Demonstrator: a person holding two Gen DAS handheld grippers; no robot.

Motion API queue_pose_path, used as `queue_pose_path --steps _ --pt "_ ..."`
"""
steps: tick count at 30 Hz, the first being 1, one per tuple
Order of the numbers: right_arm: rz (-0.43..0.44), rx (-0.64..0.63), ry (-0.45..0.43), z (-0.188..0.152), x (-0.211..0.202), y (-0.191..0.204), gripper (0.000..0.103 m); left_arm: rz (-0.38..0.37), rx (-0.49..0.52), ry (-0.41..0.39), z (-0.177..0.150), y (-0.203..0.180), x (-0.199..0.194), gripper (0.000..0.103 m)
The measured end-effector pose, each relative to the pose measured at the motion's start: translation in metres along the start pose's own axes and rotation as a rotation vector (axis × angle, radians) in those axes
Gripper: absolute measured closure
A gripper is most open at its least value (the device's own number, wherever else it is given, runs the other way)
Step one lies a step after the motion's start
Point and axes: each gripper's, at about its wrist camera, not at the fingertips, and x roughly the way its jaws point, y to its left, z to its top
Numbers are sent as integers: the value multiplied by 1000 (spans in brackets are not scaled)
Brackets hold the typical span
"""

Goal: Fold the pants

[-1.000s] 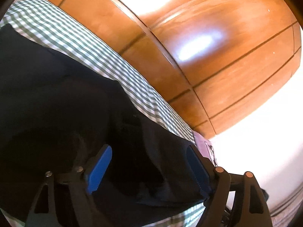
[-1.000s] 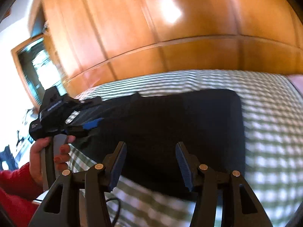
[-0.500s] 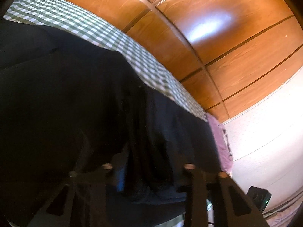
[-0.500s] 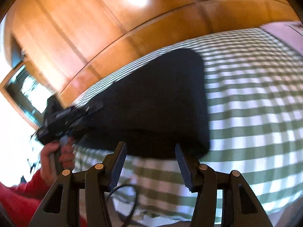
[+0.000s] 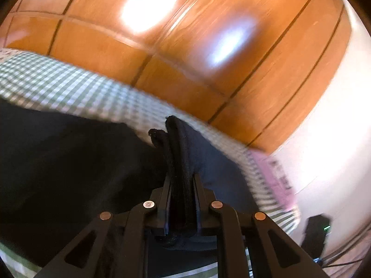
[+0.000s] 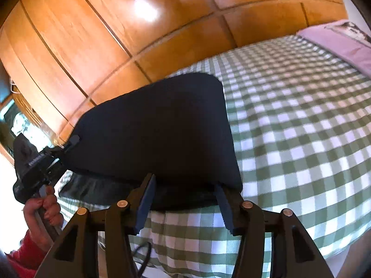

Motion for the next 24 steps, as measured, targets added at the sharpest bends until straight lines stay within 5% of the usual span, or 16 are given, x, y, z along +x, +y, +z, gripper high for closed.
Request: queue_pose_path --steps 3,12,19,24 --pt "16 6 23 -5 3 -4 48 81 -61 73 -21 30 21 88" --pt "-55 -133 62 -10 -20 -3 47 44 -71 32 -33 40 26 83" --pt "-152 -214 -135 21 -68 -2 48 43 -68 23 -33 37 24 85" --pt "-278 -394 -114 60 -22 21 79 59 -26 -14 -30 33 9 87"
